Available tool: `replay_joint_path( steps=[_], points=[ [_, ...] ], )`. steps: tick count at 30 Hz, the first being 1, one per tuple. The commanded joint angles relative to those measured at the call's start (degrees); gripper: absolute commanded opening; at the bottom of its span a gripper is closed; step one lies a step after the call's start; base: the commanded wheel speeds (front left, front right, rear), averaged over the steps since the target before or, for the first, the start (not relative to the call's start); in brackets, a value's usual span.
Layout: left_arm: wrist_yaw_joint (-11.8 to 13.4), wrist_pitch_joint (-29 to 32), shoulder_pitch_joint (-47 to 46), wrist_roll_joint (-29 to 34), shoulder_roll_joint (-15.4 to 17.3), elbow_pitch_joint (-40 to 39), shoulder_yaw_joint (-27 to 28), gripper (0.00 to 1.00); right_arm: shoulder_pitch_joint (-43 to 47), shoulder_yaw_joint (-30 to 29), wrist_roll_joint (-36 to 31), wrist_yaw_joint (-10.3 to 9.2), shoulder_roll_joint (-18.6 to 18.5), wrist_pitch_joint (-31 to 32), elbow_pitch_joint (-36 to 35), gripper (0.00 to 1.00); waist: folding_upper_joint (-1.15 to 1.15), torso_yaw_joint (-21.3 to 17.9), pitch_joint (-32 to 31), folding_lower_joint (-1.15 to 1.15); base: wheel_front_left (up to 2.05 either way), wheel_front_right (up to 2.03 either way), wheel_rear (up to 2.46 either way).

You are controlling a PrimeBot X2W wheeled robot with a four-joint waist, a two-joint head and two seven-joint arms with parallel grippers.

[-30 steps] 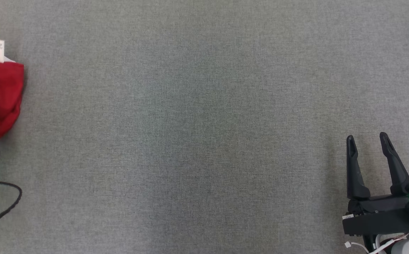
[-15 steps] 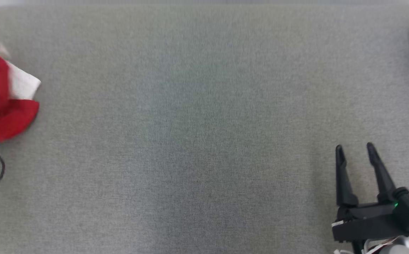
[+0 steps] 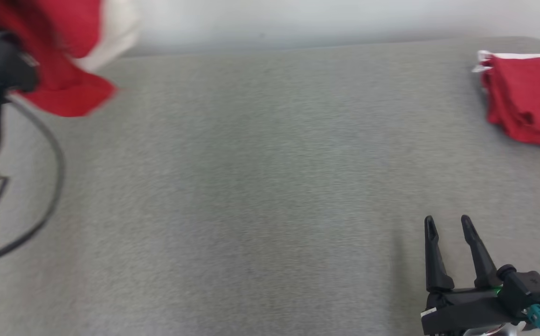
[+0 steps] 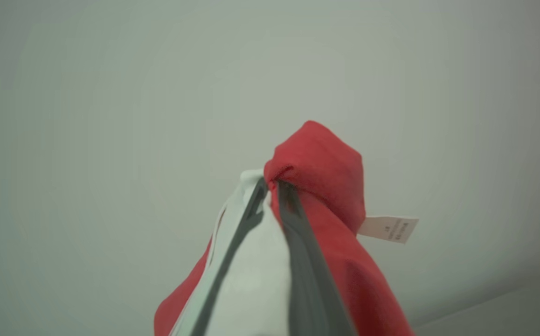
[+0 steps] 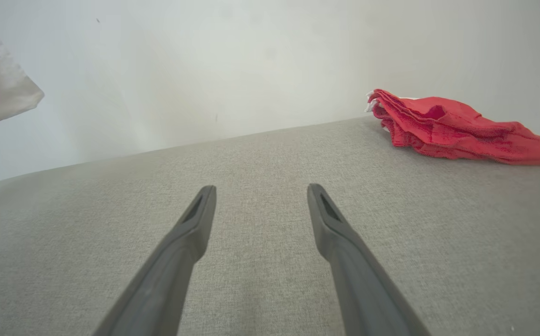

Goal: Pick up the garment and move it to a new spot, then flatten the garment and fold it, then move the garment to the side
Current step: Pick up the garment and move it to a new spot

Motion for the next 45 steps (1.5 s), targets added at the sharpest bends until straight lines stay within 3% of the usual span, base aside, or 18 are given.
replay_joint_path(
  steps=[1, 9, 17, 31, 32, 33, 39, 45],
  points=[
    [0.1, 1.2, -0.8, -0.6, -1.3, -2.1, -0.9, 0.0, 0.1, 0.1, 1.1, -0.12, 0.1, -0.4, 0.6, 1.0, 0.0, -4.3, -2.3, 0.01, 0.0, 0.0, 0.0],
    [0.9, 5.8, -0.1, -2.3, -10.2, -8.4, -6.3, 0.0, 1.0, 0.9, 4.1, -0.12, 0.1, -0.5, 1.0, 1.0, 0.0, -10.9, -3.2, 0.01, 0.0, 0.0, 0.0],
    [2.3, 3.9, 7.0, -3.8, -17.7, -7.0, -10.8, 0.0, 1.4, 0.5, 3.9, -0.12, 0.1, -0.5, 0.5, 1.0, 0.0, -13.7, -3.3, 0.01, 0.0, 0.0, 0.0],
    [3.9, -2.1, 27.4, -4.2, -17.9, 4.2, -14.3, 0.0, 1.7, 1.0, 2.2, -0.12, 0.1, -0.5, 0.8, 1.0, 0.0, -10.8, -4.1, 0.01, 0.0, 0.0, 0.0],
    [3.8, -2.6, 28.0, -4.5, -18.3, 5.2, -14.4, 0.27, 1.6, 1.1, 2.0, -0.12, 0.1, -0.5, 0.9, 1.0, 0.0, -10.3, -4.3, 0.01, 0.0, 0.0, 0.0],
    [3.6, -3.1, 28.2, -4.3, -18.4, 6.2, -14.7, 1.0, 1.6, 1.4, 2.0, -0.12, 0.1, -0.5, 1.0, 1.0, 0.0, -9.9, -4.5, 0.01, 0.0, 0.0, 0.0],
    [3.2, -6.6, 27.5, -3.7, -18.8, 7.0, -14.9, 1.0, 2.3, 1.0, 1.2, -0.12, 0.1, -0.5, 1.2, 1.0, 0.0, -7.3, -6.9, 0.01, 0.0, 0.0, 0.0],
    [3.9, -8.3, 28.7, -3.2, -17.6, 2.4, -13.0, 1.0, 4.1, 0.3, 0.5, -0.12, 0.1, -0.5, 1.1, 1.0, 0.0, -3.5, -11.0, 0.01, 0.0, 0.0, 0.0]
  ],
)
